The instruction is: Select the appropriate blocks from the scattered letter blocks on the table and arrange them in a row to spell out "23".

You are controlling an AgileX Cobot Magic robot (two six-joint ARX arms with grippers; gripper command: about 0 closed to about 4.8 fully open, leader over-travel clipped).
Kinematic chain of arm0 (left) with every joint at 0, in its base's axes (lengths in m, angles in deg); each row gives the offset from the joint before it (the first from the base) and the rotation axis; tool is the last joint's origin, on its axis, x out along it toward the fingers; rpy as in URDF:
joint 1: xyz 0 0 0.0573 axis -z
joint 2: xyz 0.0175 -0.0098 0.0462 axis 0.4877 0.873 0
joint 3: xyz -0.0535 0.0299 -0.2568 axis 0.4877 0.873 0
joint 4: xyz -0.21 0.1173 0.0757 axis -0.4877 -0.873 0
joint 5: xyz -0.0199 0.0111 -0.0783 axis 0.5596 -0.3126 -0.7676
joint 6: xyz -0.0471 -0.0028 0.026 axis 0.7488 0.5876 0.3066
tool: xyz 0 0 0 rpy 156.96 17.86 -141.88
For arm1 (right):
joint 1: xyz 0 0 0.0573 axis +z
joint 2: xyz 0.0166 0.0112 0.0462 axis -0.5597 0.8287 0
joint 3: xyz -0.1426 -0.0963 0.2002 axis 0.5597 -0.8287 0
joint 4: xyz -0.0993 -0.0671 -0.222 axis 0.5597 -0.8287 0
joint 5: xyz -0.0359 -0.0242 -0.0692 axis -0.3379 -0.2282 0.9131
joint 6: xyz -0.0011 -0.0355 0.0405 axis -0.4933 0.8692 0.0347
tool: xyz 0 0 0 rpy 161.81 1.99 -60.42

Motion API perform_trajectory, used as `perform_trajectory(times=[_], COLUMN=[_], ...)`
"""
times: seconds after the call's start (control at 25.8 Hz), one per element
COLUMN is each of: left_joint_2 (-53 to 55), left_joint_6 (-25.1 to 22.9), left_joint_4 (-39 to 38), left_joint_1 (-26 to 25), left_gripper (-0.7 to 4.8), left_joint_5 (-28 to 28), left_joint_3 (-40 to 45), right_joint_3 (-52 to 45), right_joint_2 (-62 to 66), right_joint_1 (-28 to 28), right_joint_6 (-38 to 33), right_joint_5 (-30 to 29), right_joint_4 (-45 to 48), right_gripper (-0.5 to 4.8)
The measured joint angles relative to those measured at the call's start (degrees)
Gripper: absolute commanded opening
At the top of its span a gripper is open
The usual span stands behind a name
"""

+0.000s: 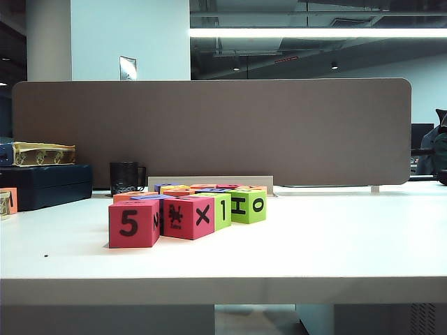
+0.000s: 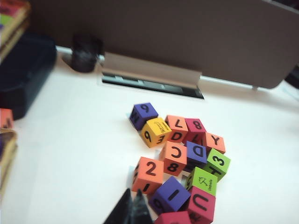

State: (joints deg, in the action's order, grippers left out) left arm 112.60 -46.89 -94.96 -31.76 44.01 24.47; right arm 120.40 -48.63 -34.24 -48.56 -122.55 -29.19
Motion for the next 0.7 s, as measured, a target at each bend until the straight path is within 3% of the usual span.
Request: perform_trajectory(times=[0.16,0.31,0.54,0.7], left_joint_2=[13.6,25.9,40.9,47.7], left_joint_6=[-0.2,-0.2,-5.7,-6.1], left_joint_4=[0.4,0.5,0.7,1.1], left_joint_1=[1.9,7.6,16.5,17.5], left_gripper=[-0.02,-0.01,0.05,0.3], left_joint_5=[-1.5,-1.2,7.6,8.1], left_joint_3=[-8.2,-14.7,-20.8,-23.7], right_joint_3=[0.0,0.0,0.0,0.0], right_joint_2=[0.0,0.0,0.0,0.0], right_joint_1=[0.0,0.0,0.0,0.0], right_joint_6=[0.0,0.0,0.0,0.0], right_joint_5=[0.0,0.0,0.0,0.1], right_joint_4=[0.0,0.0,0.0,0.0], right_gripper=[-0.01,-0.01,-0.01,-0.01])
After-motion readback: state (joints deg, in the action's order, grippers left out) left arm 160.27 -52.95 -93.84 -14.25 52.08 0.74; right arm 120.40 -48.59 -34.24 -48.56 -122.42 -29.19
